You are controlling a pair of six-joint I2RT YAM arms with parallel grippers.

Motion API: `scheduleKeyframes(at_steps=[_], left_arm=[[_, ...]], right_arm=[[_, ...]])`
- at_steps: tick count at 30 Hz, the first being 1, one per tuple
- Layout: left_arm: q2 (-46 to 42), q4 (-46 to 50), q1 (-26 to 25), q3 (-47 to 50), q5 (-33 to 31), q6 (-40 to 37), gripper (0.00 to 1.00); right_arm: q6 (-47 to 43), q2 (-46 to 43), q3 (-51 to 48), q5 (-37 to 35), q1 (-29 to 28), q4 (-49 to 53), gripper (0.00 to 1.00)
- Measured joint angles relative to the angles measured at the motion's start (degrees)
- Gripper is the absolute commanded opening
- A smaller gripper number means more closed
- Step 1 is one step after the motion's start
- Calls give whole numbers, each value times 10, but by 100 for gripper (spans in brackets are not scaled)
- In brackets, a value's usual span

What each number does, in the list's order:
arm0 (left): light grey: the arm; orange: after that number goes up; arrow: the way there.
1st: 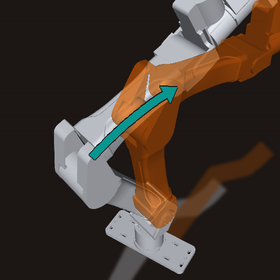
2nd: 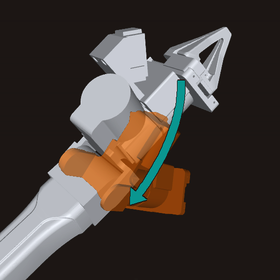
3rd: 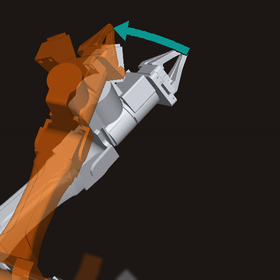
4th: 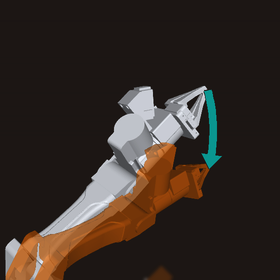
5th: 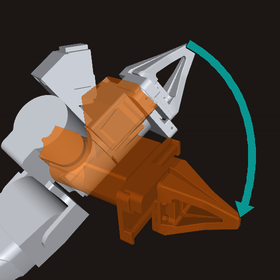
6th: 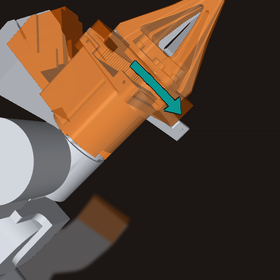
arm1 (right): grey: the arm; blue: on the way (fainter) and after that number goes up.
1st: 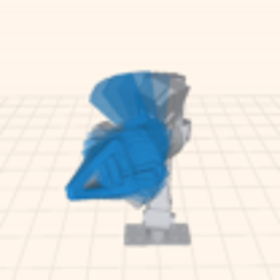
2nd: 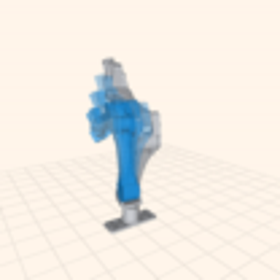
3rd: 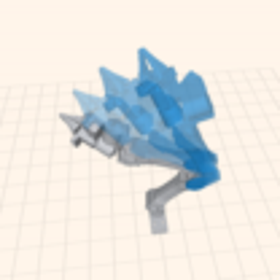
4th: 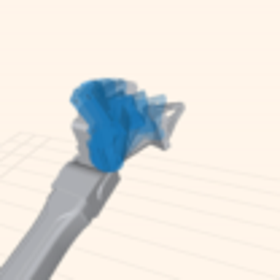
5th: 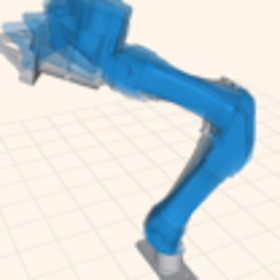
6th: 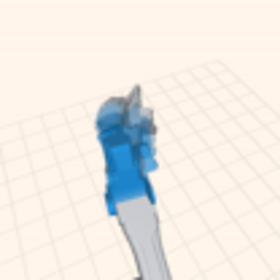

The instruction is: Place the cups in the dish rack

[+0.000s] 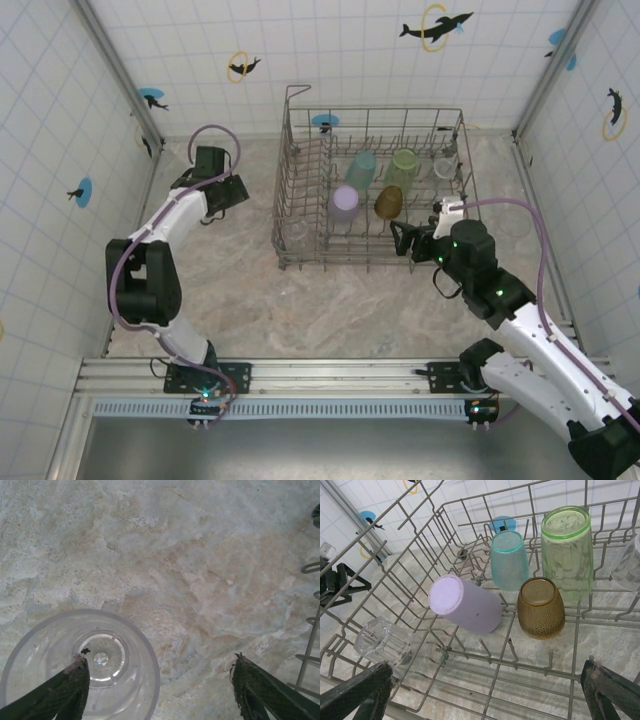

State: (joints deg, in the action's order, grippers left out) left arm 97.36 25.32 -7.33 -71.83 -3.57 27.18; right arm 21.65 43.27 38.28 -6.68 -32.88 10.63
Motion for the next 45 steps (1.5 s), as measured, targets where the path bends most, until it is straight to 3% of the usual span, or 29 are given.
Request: scheduleKeyframes(at_steps=[6, 10, 13, 17, 45], left_arm=[[34, 1, 5, -3, -1, -5, 60], [61, 1, 7, -5, -13, -17, 46], [66, -1, 9, -5, -21, -20, 30], [66, -5, 10, -4, -31, -26, 0], [10, -45, 13, 58, -24, -30, 0]], right_arm=[[0, 0, 0, -1, 0, 6, 100], [2, -1, 0, -3, 0, 12, 100], [3, -3, 0, -6, 0, 16, 100], [5, -8, 0, -8, 0, 20, 100], [87, -16, 0, -48, 3, 42, 100]])
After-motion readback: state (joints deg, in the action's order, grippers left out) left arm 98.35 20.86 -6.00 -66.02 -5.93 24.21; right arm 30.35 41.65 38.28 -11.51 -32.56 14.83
